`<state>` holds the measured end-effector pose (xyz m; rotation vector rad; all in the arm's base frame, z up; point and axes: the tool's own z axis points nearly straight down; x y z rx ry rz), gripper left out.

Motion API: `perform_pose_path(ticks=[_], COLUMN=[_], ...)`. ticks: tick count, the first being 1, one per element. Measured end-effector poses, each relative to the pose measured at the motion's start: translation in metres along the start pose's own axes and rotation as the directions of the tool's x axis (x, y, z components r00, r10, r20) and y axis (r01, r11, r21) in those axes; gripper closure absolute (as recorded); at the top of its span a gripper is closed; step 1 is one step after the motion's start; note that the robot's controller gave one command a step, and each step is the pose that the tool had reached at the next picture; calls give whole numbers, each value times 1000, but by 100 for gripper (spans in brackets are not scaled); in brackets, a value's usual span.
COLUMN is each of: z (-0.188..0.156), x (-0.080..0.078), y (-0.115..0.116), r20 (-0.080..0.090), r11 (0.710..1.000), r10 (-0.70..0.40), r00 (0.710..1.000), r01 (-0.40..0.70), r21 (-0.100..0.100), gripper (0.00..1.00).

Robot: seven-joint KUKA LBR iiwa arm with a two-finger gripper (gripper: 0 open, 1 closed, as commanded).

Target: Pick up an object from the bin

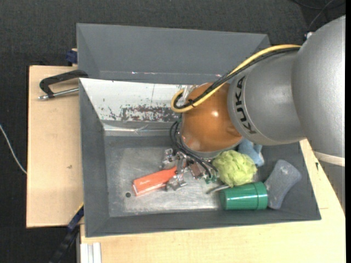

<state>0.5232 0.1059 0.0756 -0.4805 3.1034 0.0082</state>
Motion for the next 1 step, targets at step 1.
perform_pose_path(ticks=[1], z=[-157], x=[2], y=[-6], r20=[4], r11=[1000], r10=[-12], r00=[1000], r01=[12], r21=[5], gripper=[100])
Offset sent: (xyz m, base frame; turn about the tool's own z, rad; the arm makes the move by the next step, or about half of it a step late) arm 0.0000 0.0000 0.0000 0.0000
